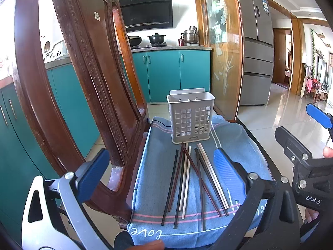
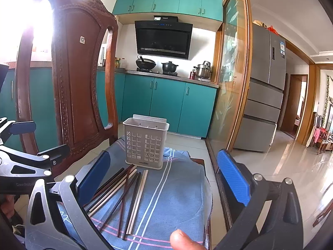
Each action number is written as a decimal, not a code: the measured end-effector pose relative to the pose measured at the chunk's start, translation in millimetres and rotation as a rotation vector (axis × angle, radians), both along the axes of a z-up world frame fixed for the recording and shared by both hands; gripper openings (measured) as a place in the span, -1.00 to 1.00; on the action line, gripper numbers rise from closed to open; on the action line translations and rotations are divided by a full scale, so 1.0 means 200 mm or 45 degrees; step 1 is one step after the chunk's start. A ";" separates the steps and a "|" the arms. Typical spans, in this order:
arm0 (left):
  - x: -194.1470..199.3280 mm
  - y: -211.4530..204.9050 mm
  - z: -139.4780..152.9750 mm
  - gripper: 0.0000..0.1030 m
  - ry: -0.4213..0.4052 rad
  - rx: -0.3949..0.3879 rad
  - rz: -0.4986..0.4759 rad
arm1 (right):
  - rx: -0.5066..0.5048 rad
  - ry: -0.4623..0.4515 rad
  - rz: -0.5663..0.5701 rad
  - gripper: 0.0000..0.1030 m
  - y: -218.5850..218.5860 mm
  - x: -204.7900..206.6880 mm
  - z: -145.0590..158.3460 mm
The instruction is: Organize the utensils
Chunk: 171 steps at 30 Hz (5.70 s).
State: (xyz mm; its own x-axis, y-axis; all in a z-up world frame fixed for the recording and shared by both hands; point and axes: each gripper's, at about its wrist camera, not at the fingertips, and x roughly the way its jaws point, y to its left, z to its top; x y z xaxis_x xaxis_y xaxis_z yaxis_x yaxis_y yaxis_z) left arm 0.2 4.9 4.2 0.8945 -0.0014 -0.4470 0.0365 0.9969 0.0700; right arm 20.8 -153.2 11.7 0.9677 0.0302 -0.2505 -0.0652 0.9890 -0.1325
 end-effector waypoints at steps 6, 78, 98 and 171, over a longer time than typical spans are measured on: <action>0.00 0.00 0.00 0.93 0.002 -0.004 0.002 | 0.003 -0.005 0.003 0.95 0.00 0.00 0.00; 0.23 -0.02 -0.39 0.77 0.414 -0.054 -0.129 | 0.033 0.747 -0.100 0.03 -0.04 0.58 -0.56; 0.34 0.00 -0.56 0.20 0.585 -0.063 -0.128 | 0.126 0.984 0.053 -0.67 0.15 0.83 -0.79; 1.00 -0.07 -0.83 -0.82 0.778 -0.149 -0.098 | 0.132 1.016 -0.018 -0.87 -0.18 0.97 -0.81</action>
